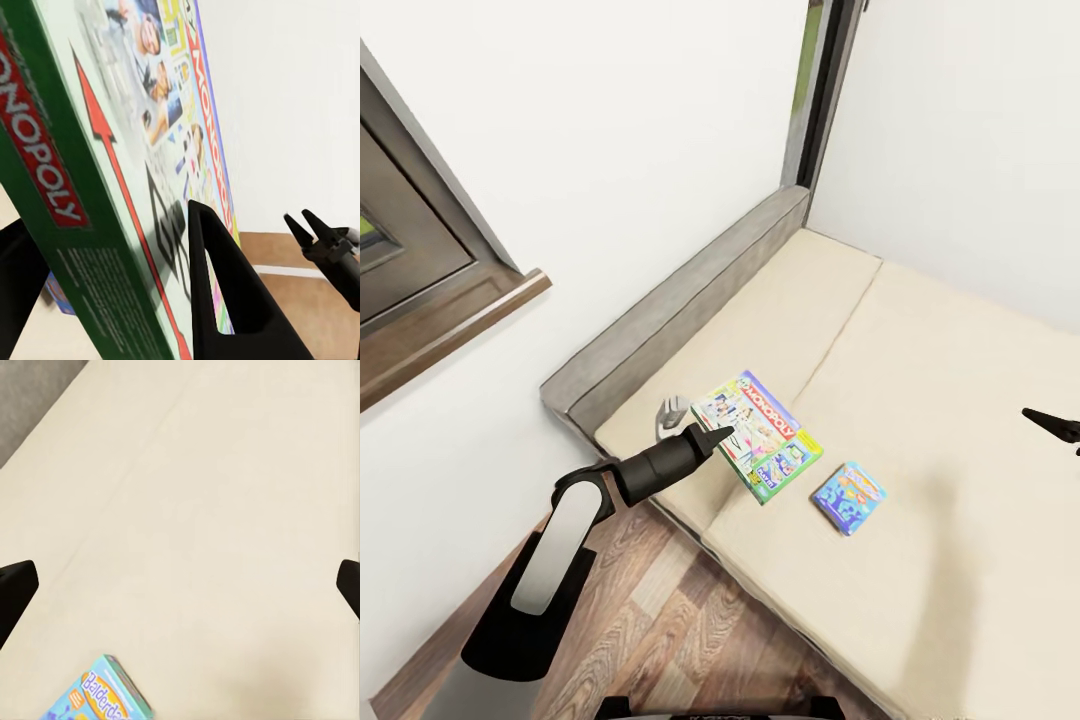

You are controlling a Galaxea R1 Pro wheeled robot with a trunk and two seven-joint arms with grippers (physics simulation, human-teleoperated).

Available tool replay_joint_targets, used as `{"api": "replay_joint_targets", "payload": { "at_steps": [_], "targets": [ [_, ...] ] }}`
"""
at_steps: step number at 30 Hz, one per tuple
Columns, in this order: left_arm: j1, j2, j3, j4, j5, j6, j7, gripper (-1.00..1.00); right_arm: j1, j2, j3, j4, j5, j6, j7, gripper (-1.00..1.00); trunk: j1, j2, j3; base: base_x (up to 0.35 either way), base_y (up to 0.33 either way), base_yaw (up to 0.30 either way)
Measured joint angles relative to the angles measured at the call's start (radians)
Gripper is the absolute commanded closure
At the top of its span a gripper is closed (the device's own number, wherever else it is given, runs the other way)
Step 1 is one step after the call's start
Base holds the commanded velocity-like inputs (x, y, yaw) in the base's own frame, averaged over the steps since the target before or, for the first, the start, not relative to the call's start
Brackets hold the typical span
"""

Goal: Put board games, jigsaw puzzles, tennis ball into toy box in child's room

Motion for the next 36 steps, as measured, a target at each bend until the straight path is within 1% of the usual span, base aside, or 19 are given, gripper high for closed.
{"api": "replay_joint_targets", "payload": {
  "at_steps": [5, 18, 30, 36],
  "targets": [
    [0.000, 0.000, 0.002, 0.000, 0.001, 0.000, -0.001, 1.00, 0.000, 0.000, 0.000, -0.002, 0.000, 0.000, 0.000, -1.00, 0.000, 0.000, 0.000, 0.001, 0.000, -0.042],
    [0.000, 0.002, 0.008, 0.000, 0.004, 0.000, -0.002, 1.00, 0.001, 0.001, -0.001, -0.007, 0.000, 0.000, 0.000, -1.00, -0.050, 0.091, 0.041, 0.000, 0.000, -0.010],
    [0.001, 0.003, 0.005, 0.000, 0.002, -0.004, -0.006, 1.00, 0.005, 0.002, -0.001, -0.014, 0.000, 0.000, 0.000, -1.00, -0.050, 0.091, 0.041, 0.001, 0.000, -0.013],
    [0.005, 0.003, 0.004, 0.000, 0.001, -0.006, -0.007, 1.00, 0.009, 0.002, -0.001, -0.016, 0.000, 0.000, 0.001, -1.00, -0.050, 0.091, 0.041, 0.075, 0.000, -0.008]
  ]
}}
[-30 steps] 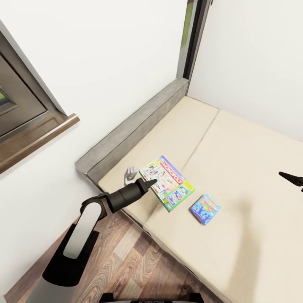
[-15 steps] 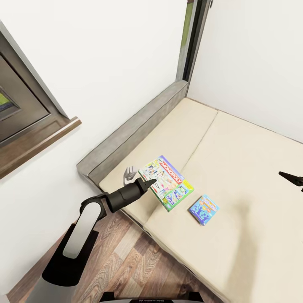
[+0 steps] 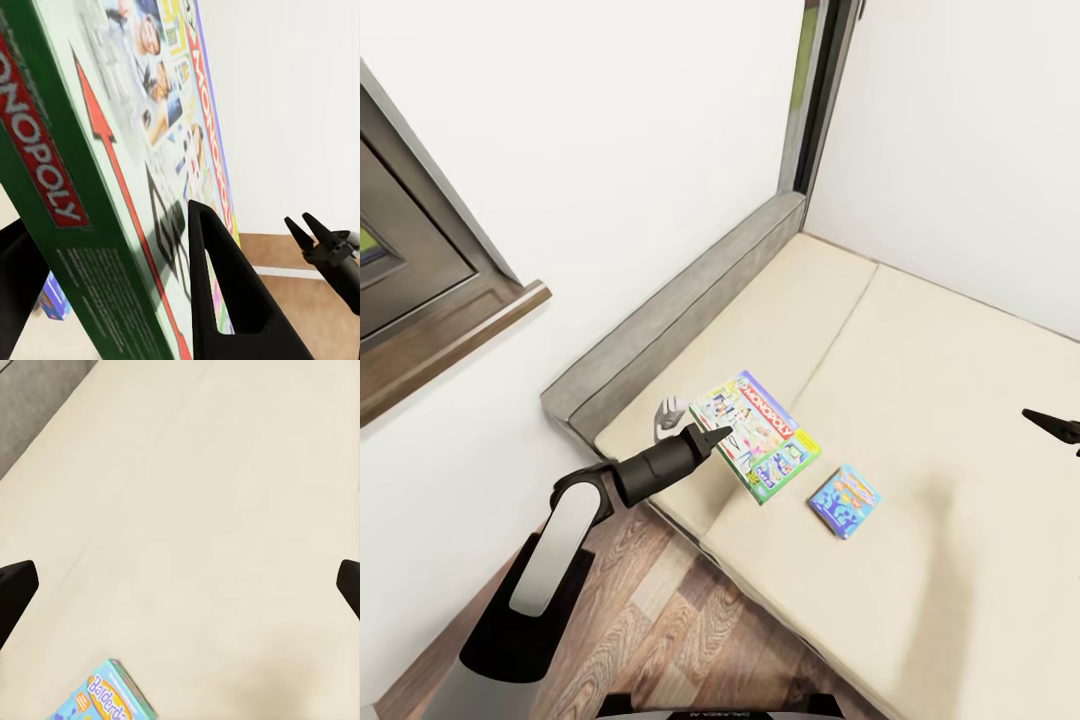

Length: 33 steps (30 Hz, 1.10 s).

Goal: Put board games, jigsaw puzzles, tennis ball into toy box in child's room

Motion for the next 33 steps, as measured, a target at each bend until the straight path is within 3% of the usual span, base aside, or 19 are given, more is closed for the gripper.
{"api": "replay_joint_targets", "payload": {
  "at_steps": [7, 29, 33],
  "targets": [
    [0.001, 0.000, 0.003, 0.002, -0.001, 0.001, -0.001, 1.00, 0.002, 0.000, 0.000, -0.001, -0.001, 0.000, -0.001, -1.00, 0.000, 0.000, 0.000, 0.033, 0.000, -0.137],
    [0.002, -0.002, 0.005, 0.000, 0.005, 0.003, -0.002, 1.00, 0.002, -0.001, 0.000, -0.001, -0.001, 0.000, -0.001, -1.00, 0.000, 0.000, 0.000, 0.002, 0.000, -0.270],
    [0.002, -0.003, 0.004, 0.000, 0.005, 0.002, -0.002, 1.00, 0.002, -0.002, 0.000, -0.001, -0.001, 0.000, -0.001, -1.00, -0.015, 0.028, 0.012, 0.000, 0.000, -0.281]
  ]
}}
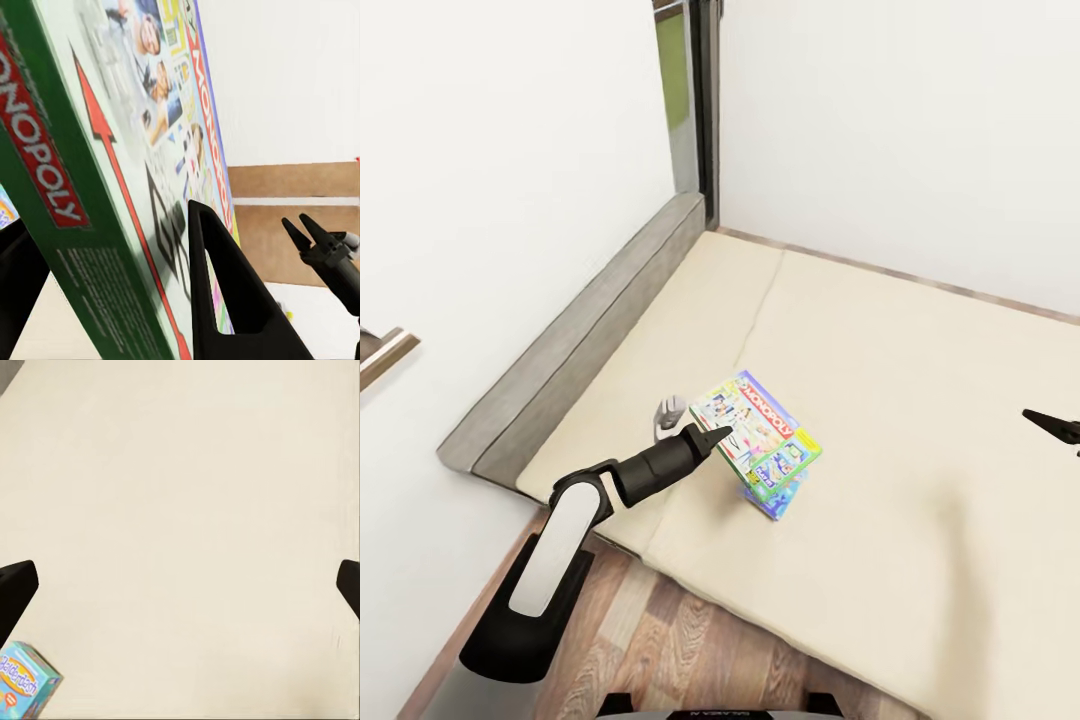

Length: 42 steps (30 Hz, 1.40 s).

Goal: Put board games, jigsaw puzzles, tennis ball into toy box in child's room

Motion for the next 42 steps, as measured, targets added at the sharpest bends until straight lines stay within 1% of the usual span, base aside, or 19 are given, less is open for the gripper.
{"api": "replay_joint_targets", "payload": {
  "at_steps": [15, 27, 30, 36, 42],
  "targets": [
    [-0.001, 0.000, -0.002, 0.000, 0.000, 0.003, 0.000, 1.00, 0.000, 0.000, 0.000, 0.000, 0.000, 0.000, 0.000, -1.00, -0.058, 0.105, 0.050, 0.000, 0.000, -0.281],
    [-0.003, 0.001, -0.001, 0.000, 0.000, 0.010, 0.001, 1.00, 0.002, 0.003, 0.001, -0.012, 0.000, 0.000, 0.000, -1.00, -0.104, 0.189, 0.096, 0.000, 0.000, -0.265],
    [-0.003, 0.001, -0.001, 0.000, 0.001, 0.011, 0.001, 1.00, 0.005, 0.010, 0.004, -0.015, 0.000, 0.000, 0.000, -1.00, -0.115, 0.210, 0.109, 0.000, 0.000, -0.223],
    [-0.003, 0.001, -0.001, 0.000, 0.003, 0.012, 0.001, 1.00, 0.008, 0.033, 0.007, -0.017, -0.001, 0.000, 0.000, -1.00, -0.138, 0.252, 0.135, 0.000, 0.000, -0.199],
    [-0.003, 0.002, -0.001, 0.000, 0.004, 0.011, 0.001, 1.00, 0.009, 0.041, 0.007, -0.018, -0.001, 0.000, 0.001, -1.00, -0.161, 0.294, 0.162, 0.000, 0.000, -0.160]
  ]
}}
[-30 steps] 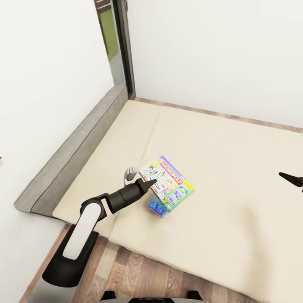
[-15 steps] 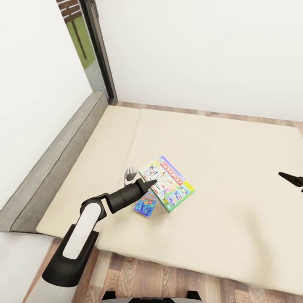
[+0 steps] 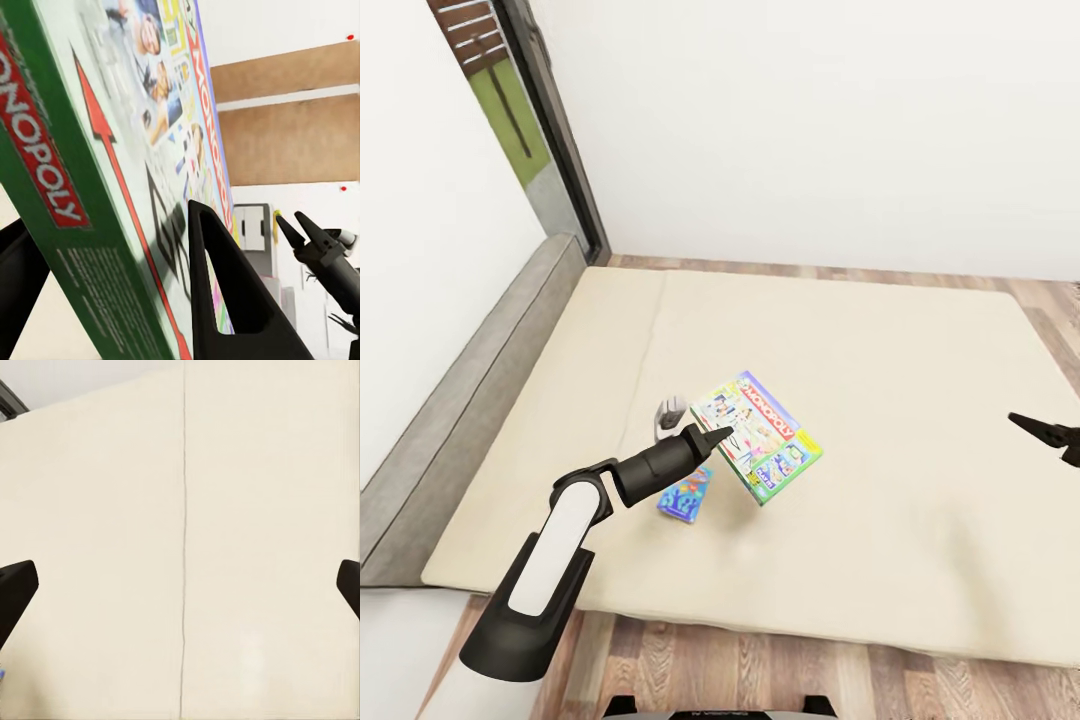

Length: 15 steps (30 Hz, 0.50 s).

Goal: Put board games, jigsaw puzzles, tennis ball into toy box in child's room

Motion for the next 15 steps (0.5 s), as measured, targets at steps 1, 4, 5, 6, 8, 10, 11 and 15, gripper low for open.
{"api": "replay_joint_targets", "payload": {
  "at_steps": [1, 4, 5, 6, 8, 10, 11, 15],
  "targets": [
    [0.000, 0.000, 0.000, 0.000, 0.000, 0.000, 0.000, 1.00, 0.000, 0.001, 0.001, 0.000, 0.000, 0.000, 0.000, -1.00, -0.004, 0.007, 0.005, 0.000, 0.000, -0.138],
    [0.000, 0.001, 0.000, 0.000, 0.000, 0.000, 0.000, 1.00, 0.000, 0.008, 0.003, 0.000, 0.000, 0.000, 0.000, -1.00, -0.015, 0.028, 0.018, 0.000, 0.000, -0.129],
    [0.000, 0.001, 0.000, 0.000, 0.000, 0.000, 0.000, 1.00, 0.000, 0.014, 0.003, 0.000, 0.000, 0.000, 0.000, -1.00, -0.019, 0.035, 0.023, 0.000, 0.000, -0.126],
    [0.000, 0.001, 0.000, 0.000, 0.000, 0.000, 0.001, 1.00, 0.000, 0.014, 0.003, 0.000, 0.000, 0.000, 0.000, -1.00, -0.023, 0.042, 0.028, 0.000, 0.000, -0.122],
    [0.000, 0.001, 0.001, 0.000, 0.000, 0.000, 0.001, 1.00, 0.000, 0.037, 0.007, 0.000, 0.000, 0.000, -0.001, -1.00, -0.031, 0.056, 0.037, 0.000, 0.000, -0.115],
    [0.000, 0.001, 0.001, 0.000, 0.000, 0.000, 0.001, 1.00, 0.000, 0.057, 0.010, 0.000, 0.000, 0.000, -0.001, -1.00, -0.038, 0.070, 0.046, 0.000, 0.000, -0.111],
    [0.000, 0.001, 0.001, 0.000, 0.000, 0.000, 0.001, 1.00, 0.000, 0.066, 0.011, 0.000, 0.000, 0.000, -0.001, -1.00, -0.042, 0.077, 0.051, 0.000, 0.000, -0.108],
    [0.000, 0.001, 0.001, 0.000, 0.000, 0.000, 0.001, 1.00, 0.000, 0.083, 0.013, 0.000, 0.000, 0.000, -0.001, -1.00, -0.058, 0.105, 0.070, 0.000, 0.000, -0.105]
  ]
}}
